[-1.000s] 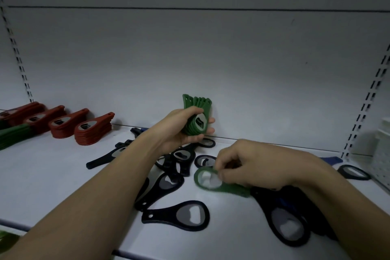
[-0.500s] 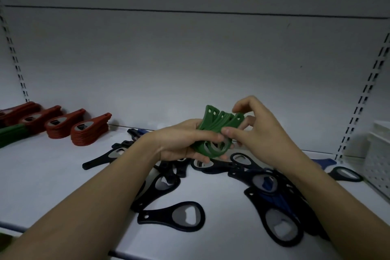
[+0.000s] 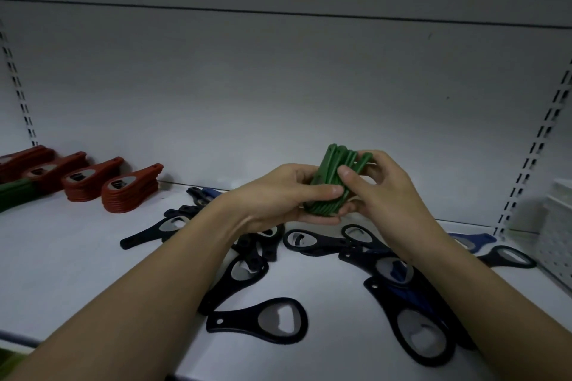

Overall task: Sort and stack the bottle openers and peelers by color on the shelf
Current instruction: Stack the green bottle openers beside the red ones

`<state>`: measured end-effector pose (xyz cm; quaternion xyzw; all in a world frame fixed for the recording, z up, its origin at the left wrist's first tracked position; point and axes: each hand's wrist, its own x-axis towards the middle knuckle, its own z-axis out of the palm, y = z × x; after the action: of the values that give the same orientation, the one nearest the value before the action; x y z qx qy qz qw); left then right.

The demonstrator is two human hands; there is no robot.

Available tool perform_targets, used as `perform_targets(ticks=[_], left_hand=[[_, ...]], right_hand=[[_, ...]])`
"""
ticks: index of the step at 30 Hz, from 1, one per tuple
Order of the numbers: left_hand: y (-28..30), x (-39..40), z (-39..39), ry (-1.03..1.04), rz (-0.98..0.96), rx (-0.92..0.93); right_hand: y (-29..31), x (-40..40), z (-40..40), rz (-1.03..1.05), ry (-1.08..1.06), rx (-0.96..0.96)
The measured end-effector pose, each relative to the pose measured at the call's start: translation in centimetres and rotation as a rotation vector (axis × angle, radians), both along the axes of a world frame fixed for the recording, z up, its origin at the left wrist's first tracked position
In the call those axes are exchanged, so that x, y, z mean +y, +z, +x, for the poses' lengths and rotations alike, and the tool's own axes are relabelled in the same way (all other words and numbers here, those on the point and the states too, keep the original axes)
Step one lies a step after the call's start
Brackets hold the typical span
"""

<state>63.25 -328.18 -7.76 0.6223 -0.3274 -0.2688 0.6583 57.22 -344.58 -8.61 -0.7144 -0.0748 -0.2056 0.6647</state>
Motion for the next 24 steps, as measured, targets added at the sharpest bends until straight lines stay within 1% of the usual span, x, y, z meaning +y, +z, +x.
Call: perform_targets(ticks=[5,7,10,15,19,24], left_hand=[[-0.1,0.1,-0.3,-0.037,0.108,-0.085],[-0.1,0.1,-0.3,-0.082,0.151,-0.109],[-0.1,0.0,-0.6,-0.117,0.153,-0.122],[0.7,-0.5,-1.0,-0.080,0.127,-0.155],[2.9,-2.0,-0.7,-0.027,0.191,-0.200],[4.5,-4.0,-1.0,-0.021,0.315,-0.257]], right_hand=[[-0.2,0.2,-0.1,-0.073,0.010,-0.002],[-0.1,0.2,-0.2,-0.099,0.016,-0.007],[0.3,0.2,-0.5,-0.121,0.025,-0.028],[1.3,0.0,-1.4,-0.181,0.010,-0.149],[1.9,-1.2,-1.4,-0.112,-0.069,-0.191],[2.0,-3.3,-0.8,-0.035,-0.116,-0.165]])
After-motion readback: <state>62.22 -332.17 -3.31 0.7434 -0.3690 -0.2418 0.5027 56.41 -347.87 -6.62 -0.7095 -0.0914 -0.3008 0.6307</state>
